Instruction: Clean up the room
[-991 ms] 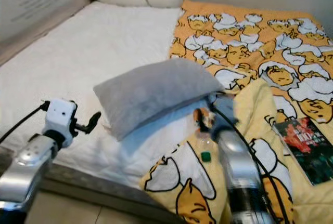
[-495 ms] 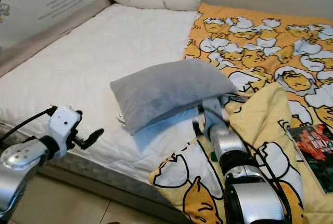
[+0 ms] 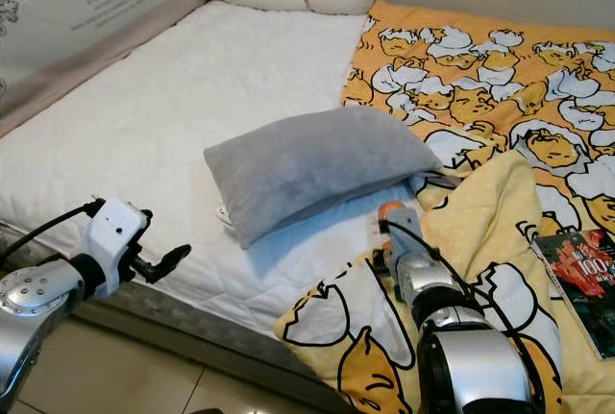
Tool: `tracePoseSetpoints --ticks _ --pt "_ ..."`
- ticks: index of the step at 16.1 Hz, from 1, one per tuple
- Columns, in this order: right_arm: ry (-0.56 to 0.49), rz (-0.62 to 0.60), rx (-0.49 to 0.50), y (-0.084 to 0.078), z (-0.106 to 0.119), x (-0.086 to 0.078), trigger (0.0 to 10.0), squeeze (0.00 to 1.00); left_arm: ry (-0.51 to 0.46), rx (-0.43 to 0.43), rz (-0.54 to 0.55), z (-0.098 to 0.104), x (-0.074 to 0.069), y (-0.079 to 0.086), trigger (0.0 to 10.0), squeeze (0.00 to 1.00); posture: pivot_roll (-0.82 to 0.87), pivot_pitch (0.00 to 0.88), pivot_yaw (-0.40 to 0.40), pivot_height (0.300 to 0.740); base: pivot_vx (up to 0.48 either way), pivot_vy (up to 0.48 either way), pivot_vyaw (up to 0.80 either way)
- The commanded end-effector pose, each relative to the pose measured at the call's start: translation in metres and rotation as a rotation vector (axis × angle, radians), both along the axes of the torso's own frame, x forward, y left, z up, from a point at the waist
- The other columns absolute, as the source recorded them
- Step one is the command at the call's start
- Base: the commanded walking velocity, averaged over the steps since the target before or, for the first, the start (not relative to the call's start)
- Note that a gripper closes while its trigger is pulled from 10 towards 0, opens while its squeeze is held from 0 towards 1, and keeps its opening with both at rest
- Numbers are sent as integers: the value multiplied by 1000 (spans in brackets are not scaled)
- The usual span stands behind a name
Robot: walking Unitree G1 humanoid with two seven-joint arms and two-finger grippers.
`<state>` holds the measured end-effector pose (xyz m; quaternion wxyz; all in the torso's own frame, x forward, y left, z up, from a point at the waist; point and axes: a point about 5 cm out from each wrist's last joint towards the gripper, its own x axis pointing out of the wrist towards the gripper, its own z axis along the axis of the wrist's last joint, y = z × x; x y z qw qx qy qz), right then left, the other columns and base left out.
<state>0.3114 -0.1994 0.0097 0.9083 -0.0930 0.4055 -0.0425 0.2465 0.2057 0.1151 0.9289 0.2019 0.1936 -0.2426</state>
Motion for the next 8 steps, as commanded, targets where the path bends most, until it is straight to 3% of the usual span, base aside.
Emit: tracePoseSetpoints --ticks 1,2,8 --pt "-12 -27 15 -1 1 1 7882 0 -12 6 -10 5 -1 0 10000 0 1 0 25 740 0 0 0" --pt "-16 -36 35 -1 2 1 0 0 -9 5 -14 6 -1 -1 10000 0 1 0 25 740 0 0 0" --pt "-16 -68 54 -5 1 0 0 0 17 -5 -39 6 -3 -4 10000 0 -8 0 35 740 0 0 0"
